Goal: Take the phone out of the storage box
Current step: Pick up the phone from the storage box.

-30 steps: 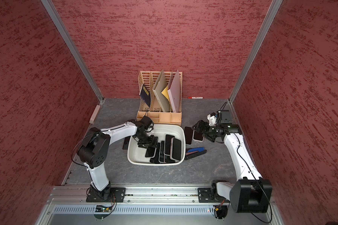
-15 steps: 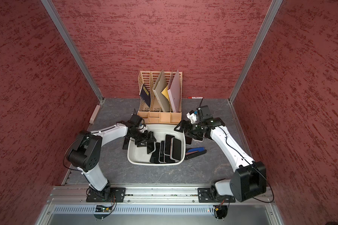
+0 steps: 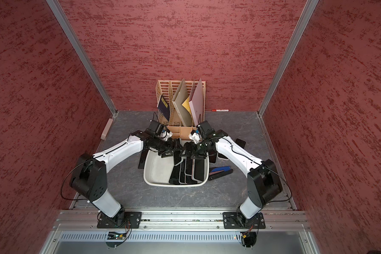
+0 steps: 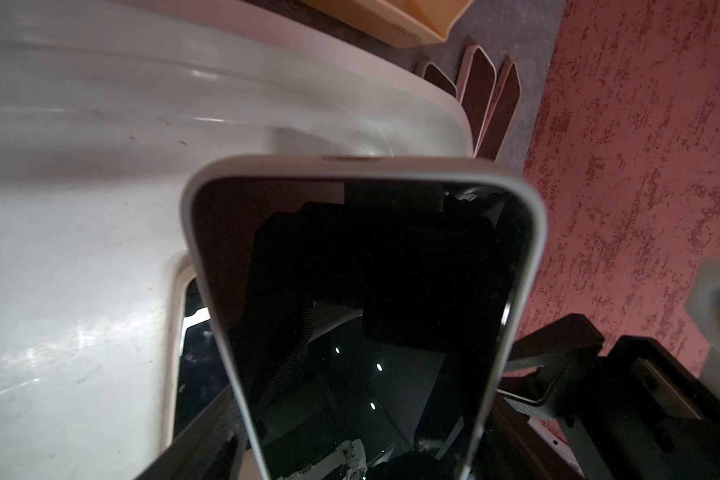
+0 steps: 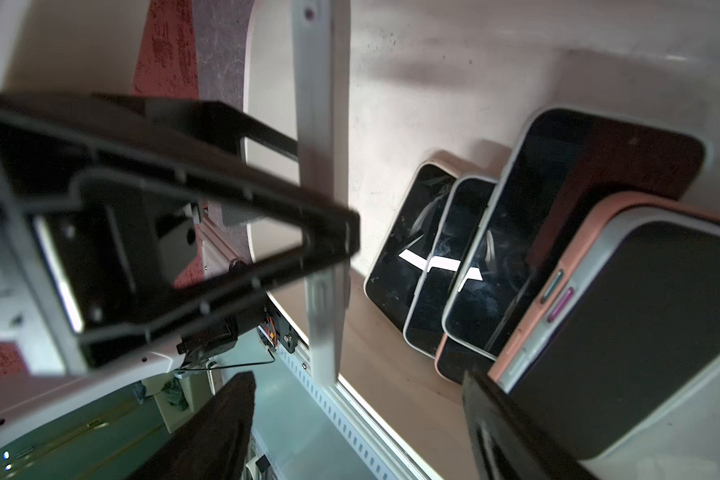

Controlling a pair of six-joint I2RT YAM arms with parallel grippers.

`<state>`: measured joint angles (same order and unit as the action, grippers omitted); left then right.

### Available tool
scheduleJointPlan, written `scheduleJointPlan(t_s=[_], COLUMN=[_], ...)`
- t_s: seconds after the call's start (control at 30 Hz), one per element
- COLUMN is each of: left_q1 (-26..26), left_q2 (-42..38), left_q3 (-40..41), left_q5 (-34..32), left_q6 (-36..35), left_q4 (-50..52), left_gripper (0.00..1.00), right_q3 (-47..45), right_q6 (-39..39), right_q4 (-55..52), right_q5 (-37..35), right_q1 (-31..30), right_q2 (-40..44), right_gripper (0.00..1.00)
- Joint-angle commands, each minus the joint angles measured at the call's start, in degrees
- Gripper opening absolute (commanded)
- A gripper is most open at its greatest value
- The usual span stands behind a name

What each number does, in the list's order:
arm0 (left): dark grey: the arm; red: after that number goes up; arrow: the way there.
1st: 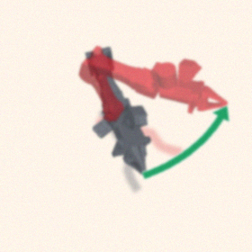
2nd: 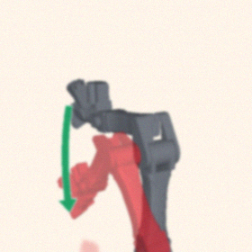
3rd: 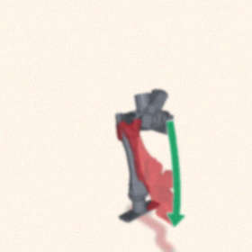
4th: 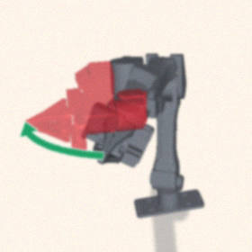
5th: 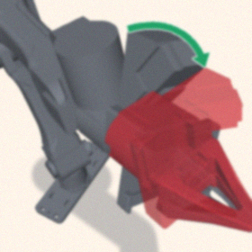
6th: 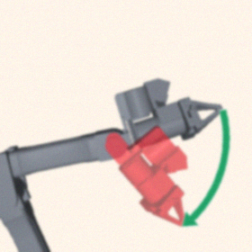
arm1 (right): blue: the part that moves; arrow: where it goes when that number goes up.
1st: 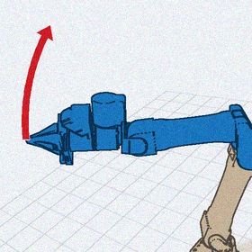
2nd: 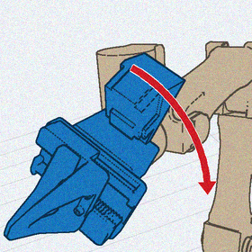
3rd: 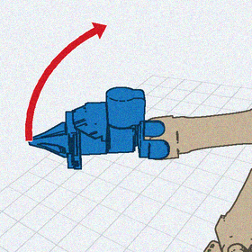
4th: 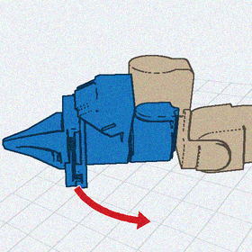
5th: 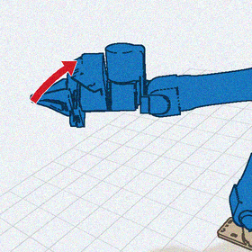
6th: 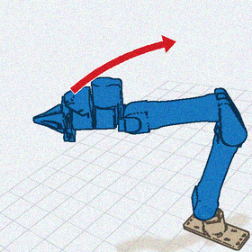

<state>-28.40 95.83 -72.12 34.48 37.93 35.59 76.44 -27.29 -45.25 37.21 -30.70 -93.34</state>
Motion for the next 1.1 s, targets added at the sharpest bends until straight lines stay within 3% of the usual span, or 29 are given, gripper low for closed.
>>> scheduleJointPlan(t_s=[0.0,0.27,0.33,0.43,0.5,0.57,0.6,0.8,1.07], left_q1=[-1.62,-2.71,-2.8,-2.97,-2.91,-2.84,-2.73,-0.06,0.43], left_q2=[-0.61,0.41,0.65,1.26,1.51,1.81,1.89,-0.18,-4.58], left_q3=[-3.3,-7.3,-7.91,-8.3,-8.58,-9.27,-9.84,-11.49,-7.21], left_q5=[1.33,1.55,1.82,2.5,2.96,3.26,3.16,1.61,-3.82], left_q6=[1.53,2.14,2.4,3.12,3.46,3.4,3.27,1.64,-7.76], left_q4=[-0.47,0.76,0.81,0.57,-0.03,-0.27,-0.07,-0.41,0.64], left_gripper=[0.57,0.57,0.57,0.58,0.65,0.78,0.98,1.0,1.0], right_q3=[2.59,3.88,3.52,3.12,2.68,2.29,2.02,-0.72,-4.18], right_q6=[-0.42,-1.45,-1.86,-2.97,-3.59,-3.89,-4.02,-5.03,-2.43], right_q4=[2.39,3.66,4.37,5.57,6.34,6.83,6.89,5.62,-4.75], right_q5=[-1.92,-2.58,-3.01,-3.62,-3.86,-4.19,-4.6,-7.26,-15.26], right_q1=[-0.58,-1.79,-1.93,-2.0,-2.0,-2.0,-2.0,1.98,20.71], right_q2=[-0.94,-3.15,-2.99,-2.47,-1.82,-0.72,-0.11,6.16,20.59], right_gripper=[0.79,0.53,0.42,0.16,0.0,0.0,0.0,0.0,0.0])
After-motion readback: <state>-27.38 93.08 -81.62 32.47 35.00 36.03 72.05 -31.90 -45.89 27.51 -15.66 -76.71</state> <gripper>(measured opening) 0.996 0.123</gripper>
